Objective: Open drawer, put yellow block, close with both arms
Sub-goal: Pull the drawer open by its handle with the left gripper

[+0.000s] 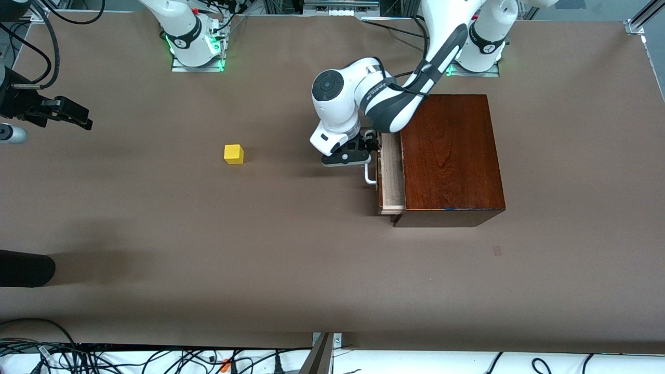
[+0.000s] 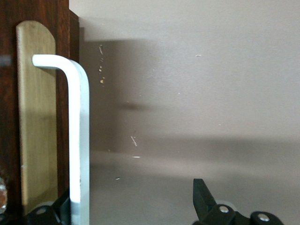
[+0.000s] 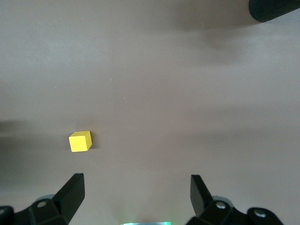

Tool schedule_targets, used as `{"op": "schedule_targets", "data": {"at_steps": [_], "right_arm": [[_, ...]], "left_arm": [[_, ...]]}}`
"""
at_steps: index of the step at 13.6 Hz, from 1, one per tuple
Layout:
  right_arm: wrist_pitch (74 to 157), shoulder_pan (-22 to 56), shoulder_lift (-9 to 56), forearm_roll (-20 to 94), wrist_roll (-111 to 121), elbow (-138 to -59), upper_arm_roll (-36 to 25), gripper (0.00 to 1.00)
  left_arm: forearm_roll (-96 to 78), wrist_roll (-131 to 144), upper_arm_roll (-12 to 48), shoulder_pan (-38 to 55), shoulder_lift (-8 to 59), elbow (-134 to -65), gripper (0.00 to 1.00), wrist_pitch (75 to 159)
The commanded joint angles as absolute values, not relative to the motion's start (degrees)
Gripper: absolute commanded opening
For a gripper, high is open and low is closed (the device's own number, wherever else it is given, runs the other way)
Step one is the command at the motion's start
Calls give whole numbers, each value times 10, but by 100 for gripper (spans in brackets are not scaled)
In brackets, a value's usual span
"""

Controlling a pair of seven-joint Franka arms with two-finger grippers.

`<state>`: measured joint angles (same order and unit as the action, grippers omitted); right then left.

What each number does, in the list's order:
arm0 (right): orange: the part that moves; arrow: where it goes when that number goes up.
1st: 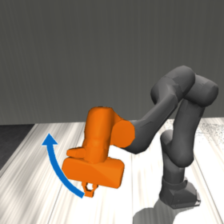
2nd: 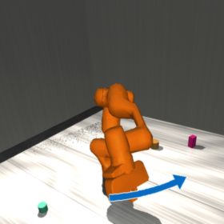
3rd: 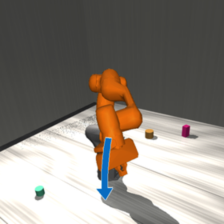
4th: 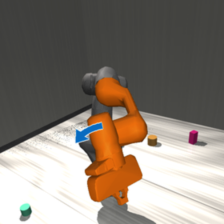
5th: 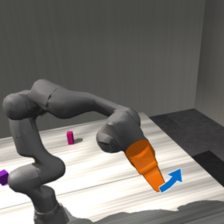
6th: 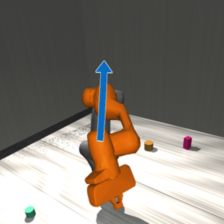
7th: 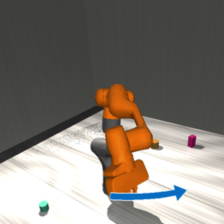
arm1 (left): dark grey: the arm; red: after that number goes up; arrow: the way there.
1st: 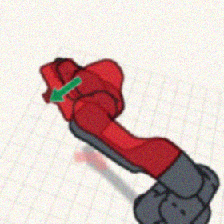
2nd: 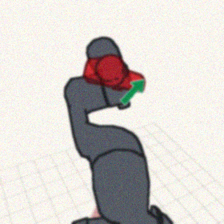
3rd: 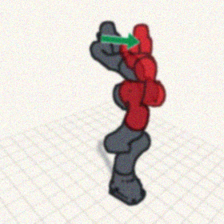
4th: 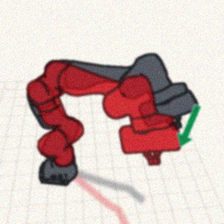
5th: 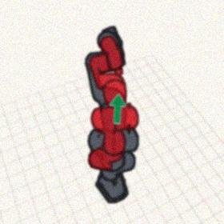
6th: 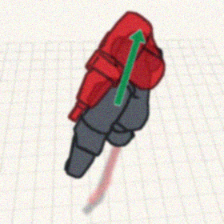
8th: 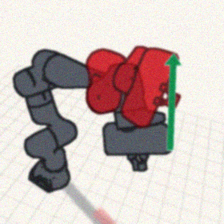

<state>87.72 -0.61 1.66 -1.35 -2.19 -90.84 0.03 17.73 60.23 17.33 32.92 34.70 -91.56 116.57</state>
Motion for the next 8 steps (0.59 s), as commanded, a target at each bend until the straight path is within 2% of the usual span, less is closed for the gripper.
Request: {"op": "schedule_targets", "data": {"at_steps": [1,8], "right_arm": [[875,-14,16,-4,-26,-904,6,100],[875,-14,16,-4,-26,-904,6,100]], "left_arm": [[125,606,178,338,375,-904,100,1252],[115,599,177,359,395,-873,100,1249]]}}
